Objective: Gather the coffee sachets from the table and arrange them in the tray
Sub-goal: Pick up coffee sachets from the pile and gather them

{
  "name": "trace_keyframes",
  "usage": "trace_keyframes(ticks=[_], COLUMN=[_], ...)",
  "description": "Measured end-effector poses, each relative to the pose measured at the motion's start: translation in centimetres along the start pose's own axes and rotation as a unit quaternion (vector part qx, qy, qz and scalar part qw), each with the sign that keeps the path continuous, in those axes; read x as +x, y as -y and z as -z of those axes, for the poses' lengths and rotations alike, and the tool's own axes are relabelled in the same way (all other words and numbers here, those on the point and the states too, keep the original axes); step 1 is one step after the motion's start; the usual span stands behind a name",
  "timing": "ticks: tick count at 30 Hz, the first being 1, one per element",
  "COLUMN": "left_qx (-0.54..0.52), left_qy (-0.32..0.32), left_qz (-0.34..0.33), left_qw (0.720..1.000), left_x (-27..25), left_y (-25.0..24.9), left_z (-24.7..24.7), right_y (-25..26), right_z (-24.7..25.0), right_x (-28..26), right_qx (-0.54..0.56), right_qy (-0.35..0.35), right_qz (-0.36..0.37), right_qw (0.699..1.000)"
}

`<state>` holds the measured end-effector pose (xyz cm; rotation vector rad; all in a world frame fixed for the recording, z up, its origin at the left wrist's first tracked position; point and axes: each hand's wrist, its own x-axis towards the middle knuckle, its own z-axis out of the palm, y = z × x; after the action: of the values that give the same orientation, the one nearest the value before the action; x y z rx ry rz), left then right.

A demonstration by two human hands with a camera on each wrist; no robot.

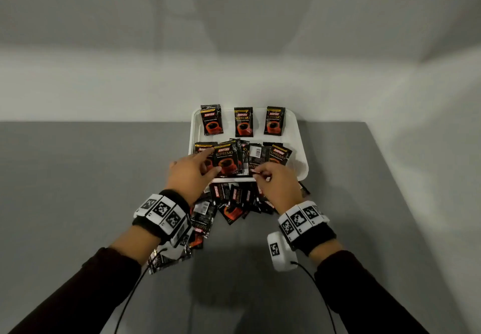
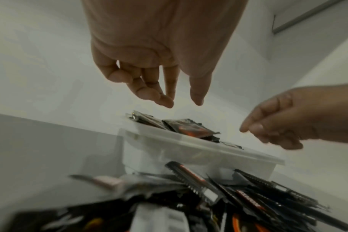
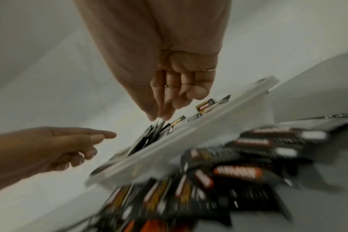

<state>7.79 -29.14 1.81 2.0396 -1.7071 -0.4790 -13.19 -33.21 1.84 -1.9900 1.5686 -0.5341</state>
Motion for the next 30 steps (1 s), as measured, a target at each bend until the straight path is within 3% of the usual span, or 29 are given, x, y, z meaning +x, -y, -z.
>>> trace_keyframes(ticks=[3, 6, 11, 16, 22, 27, 30], left_qx=[-0.072, -0.054, -0.078, -0.05, -0.113, -0.127, -0.061], left_qy=[-0.009, 0.021, 0.099, 0.114, 0.085, 0.119, 0.161], left_qz=[0.009, 0.046, 0.148, 0.174, 0.208, 0.147, 0.078], left_qw=[0.997, 0.997, 0.981, 0.977, 0.968, 0.974, 0.982], left_x=[-3.9, -9.0, -14.3, -15.8, -15.8, -14.0, -11.9], left_y=[2.7, 6.0, 8.4, 7.7, 7.7, 8.0, 8.0], left_z=[1.0, 1.0, -0.1, -0.5, 0.4, 1.5, 1.6], right_y=[0.0, 0.9, 4.2, 6.0, 5.7, 5.1, 4.5], right_z=[-1.7, -4.4, -7.8, -10.7, -11.0, -9.9, -8.9], right_x=[-3.3, -5.7, -6.2, -5.9, -6.3, -7.6, -7.7], right_qx=[-0.01, -0.021, -0.049, -0.185, -0.197, -0.154, -0.11], right_qy=[0.088, 0.188, 0.205, 0.272, 0.253, 0.286, 0.339], right_qz=[0.078, 0.15, 0.217, 0.131, 0.142, 0.136, 0.111], right_qw=[0.993, 0.97, 0.953, 0.935, 0.937, 0.936, 0.928])
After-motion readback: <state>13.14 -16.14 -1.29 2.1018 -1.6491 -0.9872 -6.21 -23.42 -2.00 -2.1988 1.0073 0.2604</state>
